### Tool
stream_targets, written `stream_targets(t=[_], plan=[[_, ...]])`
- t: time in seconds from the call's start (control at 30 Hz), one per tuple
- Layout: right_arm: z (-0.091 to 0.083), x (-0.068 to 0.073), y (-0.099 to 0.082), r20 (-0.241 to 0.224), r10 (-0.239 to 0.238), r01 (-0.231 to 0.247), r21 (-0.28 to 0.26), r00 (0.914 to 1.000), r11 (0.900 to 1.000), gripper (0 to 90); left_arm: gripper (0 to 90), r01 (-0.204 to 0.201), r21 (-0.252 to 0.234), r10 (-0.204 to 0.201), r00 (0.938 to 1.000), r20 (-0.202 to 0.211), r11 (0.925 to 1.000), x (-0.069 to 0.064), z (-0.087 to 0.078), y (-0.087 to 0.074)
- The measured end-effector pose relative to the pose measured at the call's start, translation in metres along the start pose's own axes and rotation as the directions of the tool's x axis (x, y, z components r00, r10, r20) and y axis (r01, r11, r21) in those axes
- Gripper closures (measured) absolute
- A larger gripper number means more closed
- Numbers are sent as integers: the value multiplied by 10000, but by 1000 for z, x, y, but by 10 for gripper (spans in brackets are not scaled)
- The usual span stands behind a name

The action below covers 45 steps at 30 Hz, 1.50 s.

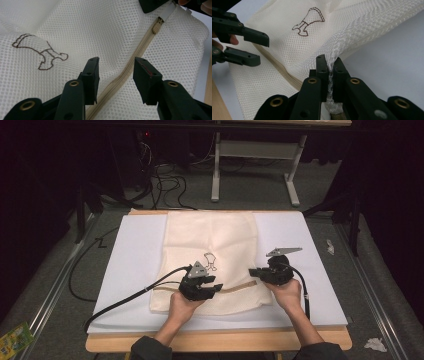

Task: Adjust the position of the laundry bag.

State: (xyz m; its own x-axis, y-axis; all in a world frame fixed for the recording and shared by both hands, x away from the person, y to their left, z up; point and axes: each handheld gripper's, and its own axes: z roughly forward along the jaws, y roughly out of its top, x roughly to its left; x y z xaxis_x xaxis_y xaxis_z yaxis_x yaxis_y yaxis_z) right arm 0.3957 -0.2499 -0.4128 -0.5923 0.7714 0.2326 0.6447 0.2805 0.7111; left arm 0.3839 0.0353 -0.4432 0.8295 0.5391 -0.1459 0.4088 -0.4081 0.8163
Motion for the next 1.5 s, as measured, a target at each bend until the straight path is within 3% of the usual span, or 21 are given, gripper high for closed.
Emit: stream_targets(t=[0.17,0.3,0.57,1.03,1.5], plan=[[2,5,6,-22,-134,134,-41,9999,9999,877,577,-175,-36,175,9998,40,9998,-3,1,5],[4,8,9,-63,-217,216,-62,9997,9997,877,580,-81,-98,83,9997,219,9999,-5,3,7],[7,9,10,-248,-135,134,-61,9996,9999,878,580,-301,-95,305,9987,412,9995,-12,11,10],[14,18,16,-534,-296,292,-78,9981,9995,877,598,-246,-53,250,9957,889,9997,-21,20,16],[18,23,18,-630,-361,360,-22,9974,9993,877,666,228,24,-229,9916,1274,9997,-19,31,16]])
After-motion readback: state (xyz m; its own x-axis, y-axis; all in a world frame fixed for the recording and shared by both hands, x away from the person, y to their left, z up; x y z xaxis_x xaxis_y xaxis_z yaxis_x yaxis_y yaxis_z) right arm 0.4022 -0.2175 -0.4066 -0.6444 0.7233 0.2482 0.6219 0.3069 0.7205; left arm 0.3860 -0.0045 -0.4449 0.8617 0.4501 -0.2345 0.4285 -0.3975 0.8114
